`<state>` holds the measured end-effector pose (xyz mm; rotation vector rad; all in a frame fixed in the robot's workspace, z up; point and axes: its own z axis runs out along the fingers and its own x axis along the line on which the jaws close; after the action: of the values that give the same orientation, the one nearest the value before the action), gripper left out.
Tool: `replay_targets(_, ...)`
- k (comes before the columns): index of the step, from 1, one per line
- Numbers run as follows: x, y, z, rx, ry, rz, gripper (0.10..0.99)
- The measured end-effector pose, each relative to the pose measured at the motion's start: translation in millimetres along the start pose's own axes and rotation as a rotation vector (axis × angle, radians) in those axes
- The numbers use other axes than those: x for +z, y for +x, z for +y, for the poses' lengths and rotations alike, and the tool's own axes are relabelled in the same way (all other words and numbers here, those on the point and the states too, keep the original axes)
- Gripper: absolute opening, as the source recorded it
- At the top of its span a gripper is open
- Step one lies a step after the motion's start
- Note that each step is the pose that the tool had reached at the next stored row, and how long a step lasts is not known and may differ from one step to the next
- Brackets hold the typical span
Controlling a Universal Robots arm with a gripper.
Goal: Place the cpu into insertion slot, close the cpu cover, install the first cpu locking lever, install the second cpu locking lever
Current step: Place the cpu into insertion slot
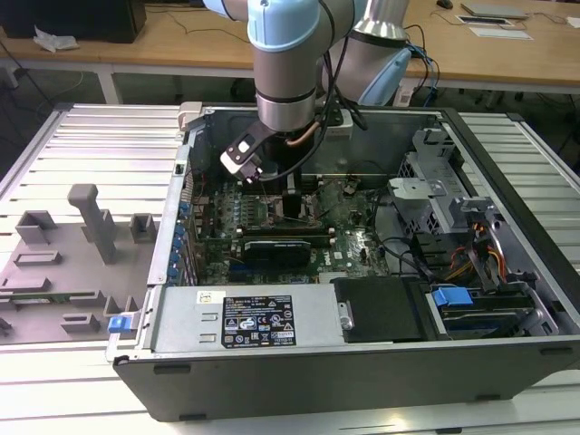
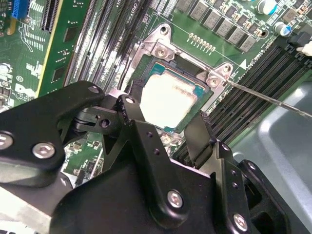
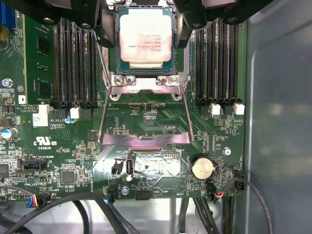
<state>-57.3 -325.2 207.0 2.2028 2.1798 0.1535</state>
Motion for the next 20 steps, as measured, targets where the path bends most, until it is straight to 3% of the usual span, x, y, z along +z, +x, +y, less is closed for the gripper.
replay_targets(3, -0.3, 0.0, 0.0, 0.0, 0.0, -0.0002, 0.6)
replay_targets(4, -0.4, 0.0, 0.0, 0.0, 0.0, -0.0002, 0.533)
replay_targets(5, -0.4, 0.0, 0.0, 0.0, 0.0, -0.0002, 0.533)
replay_targets(8, -0.6, 0.0, 0.0, 0.0, 0.0, -0.0002, 0.349)
replay_targets(10, -0.6, 0.0, 0.0, 0.0, 0.0, -0.0002, 0.349)
replay_targets(12, -0.8, 0.0, 0.0, 0.0, 0.0, -0.0003, 0.227)
replay_targets(13, -0.9, 0.0, 0.1, 0.0, 0.0, -0.0002, 0.106)
replay_targets(20, 0.6, -0.1, -0.1, 0.0, 0.0, -0.0005, 0.106)
